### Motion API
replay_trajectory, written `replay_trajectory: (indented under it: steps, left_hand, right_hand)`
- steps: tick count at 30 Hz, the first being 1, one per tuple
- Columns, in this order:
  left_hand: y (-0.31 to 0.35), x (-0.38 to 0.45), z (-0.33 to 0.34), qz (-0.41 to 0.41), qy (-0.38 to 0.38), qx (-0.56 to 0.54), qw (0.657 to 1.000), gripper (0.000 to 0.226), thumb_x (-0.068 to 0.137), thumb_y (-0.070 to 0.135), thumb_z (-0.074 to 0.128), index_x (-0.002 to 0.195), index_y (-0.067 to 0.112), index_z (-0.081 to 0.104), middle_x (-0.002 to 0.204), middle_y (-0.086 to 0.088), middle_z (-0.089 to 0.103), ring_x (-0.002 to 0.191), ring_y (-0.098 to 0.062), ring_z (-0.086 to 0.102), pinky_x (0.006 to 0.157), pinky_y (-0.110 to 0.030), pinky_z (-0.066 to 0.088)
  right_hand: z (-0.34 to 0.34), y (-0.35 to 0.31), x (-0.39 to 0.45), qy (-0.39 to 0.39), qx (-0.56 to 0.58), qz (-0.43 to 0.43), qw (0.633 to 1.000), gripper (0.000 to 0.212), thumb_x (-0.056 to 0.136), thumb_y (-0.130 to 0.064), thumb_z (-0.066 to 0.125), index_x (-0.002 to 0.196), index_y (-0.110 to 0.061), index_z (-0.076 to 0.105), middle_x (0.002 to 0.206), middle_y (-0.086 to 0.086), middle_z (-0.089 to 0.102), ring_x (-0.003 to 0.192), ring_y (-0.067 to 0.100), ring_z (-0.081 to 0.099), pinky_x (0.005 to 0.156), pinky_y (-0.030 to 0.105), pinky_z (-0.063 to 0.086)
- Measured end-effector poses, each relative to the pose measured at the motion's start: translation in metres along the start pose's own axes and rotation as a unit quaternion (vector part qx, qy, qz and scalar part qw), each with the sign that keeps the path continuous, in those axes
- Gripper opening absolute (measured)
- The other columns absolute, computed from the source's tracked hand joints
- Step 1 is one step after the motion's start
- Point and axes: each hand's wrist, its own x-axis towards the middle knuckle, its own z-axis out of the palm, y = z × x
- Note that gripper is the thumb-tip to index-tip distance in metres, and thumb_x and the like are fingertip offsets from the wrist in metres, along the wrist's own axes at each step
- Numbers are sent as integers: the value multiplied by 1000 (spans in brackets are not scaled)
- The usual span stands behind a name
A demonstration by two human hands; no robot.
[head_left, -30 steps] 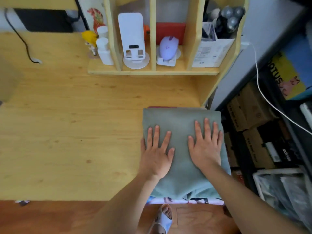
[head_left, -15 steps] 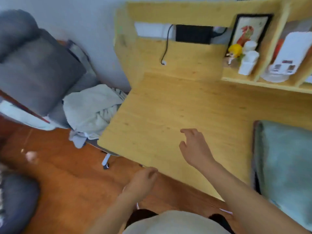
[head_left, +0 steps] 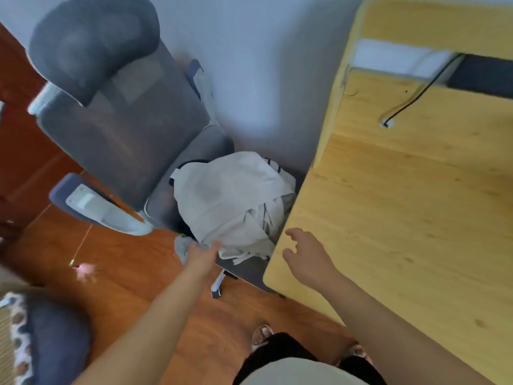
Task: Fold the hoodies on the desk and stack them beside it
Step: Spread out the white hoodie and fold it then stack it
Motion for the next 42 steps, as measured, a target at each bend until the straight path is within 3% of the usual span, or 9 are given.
replay_trajectory:
  steps: [5,10,13,17,19,23,34,40,42]
  left_hand:
    - [27,110,-10,-90,37,-122,988,66,89,45,74,140,11,50,133,-3,60,105,-30,62,83,-38,56]
    - [89,38,-10,169,16,77,983,22,99,37,59,105,17,64,101,4,67,97,-22,64,84,-36,51]
    - [140,-23,-38,284,-91,57,953,12,96,41,66,98,29,69,123,6,62,101,-14,68,85,-35,54]
    - [196,-76,-80,309,-262,-45,913,13,99,21,63,109,20,72,115,-7,75,99,-23,73,87,-43,60]
    - [217,-87,-95,330,-265,-91,902,16,101,15,56,109,12,69,102,-8,76,91,-20,73,81,-35,61]
    - [268,-111,-94,373,-215,-134,893,17,105,18,53,114,16,67,101,0,77,94,-15,73,74,-28,59]
    - [440,-352,-7,590,-212,-140,766,15,92,31,66,80,25,61,81,5,68,73,-16,67,66,-34,52]
    - [404,-408,96,682,32,226,695,41,102,43,50,129,14,59,133,-18,62,122,-40,57,96,-43,45]
    - [366,-422,132,663,-25,235,710,31,102,39,54,113,11,62,117,-17,65,115,-39,60,84,-39,44]
  right_hand:
    - [31,-35,61,-19,-3,24,1000,58,93,-16,53,149,-14,40,131,13,53,113,31,58,87,35,48]
    - [51,-46,94,-10,-77,11,997,97,85,-24,68,160,-27,6,164,9,12,146,35,26,112,44,39]
    - [31,-58,114,109,-144,-55,982,114,81,-43,77,159,-27,-3,166,12,0,151,40,8,120,52,25]
    - [-11,-75,116,210,-103,-152,960,42,77,-32,71,116,-21,63,143,12,50,135,37,41,111,48,34]
    - [-43,-91,92,261,-30,-143,954,3,80,-23,57,81,-25,54,90,2,65,87,28,60,71,40,44]
    - [-131,-116,29,360,93,-116,921,21,89,-9,54,78,-16,38,65,-1,47,57,15,40,49,33,29]
    - [-400,-144,-231,575,16,-213,790,19,85,-14,63,97,-28,60,81,-17,61,77,-1,55,57,10,37]
    - [-420,-27,-290,464,-101,-58,878,6,83,-17,64,86,-15,59,82,1,63,83,23,59,64,33,41]
    - [-393,26,-285,333,-164,33,928,9,86,-27,64,92,-19,64,91,1,65,89,23,62,66,31,45]
